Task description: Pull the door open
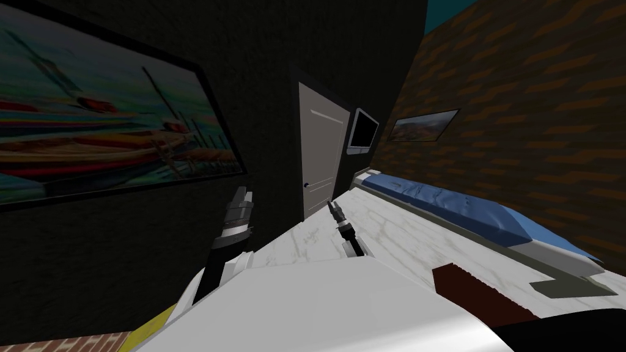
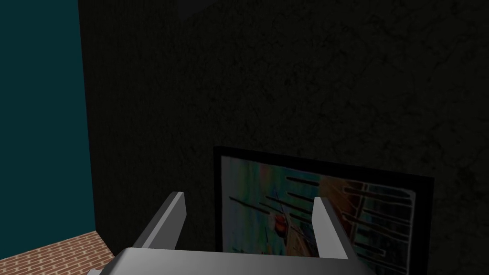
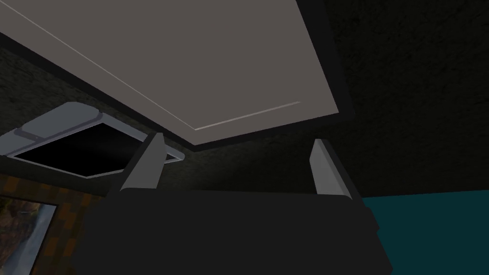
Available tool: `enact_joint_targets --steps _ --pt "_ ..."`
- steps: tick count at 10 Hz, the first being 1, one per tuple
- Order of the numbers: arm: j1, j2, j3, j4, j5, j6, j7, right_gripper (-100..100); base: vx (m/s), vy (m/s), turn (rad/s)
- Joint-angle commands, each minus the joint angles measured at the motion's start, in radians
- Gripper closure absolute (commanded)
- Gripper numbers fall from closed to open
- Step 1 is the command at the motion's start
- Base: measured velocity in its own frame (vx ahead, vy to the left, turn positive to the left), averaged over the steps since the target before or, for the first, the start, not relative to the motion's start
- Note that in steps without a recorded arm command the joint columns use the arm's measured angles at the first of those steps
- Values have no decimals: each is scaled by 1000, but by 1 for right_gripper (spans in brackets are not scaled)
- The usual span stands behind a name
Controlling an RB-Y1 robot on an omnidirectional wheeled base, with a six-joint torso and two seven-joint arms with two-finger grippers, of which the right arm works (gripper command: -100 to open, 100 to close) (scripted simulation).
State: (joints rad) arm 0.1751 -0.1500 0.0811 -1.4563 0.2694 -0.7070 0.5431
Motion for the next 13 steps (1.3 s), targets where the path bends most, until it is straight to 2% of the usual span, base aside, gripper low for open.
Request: enact_joint_targets --steps 1,13 --pt "-14 -3 5 42 10 -15 31 -100 94 19 -6" --pt "-103 -31 37 319 78 -111 229 -100 99 18 -4"
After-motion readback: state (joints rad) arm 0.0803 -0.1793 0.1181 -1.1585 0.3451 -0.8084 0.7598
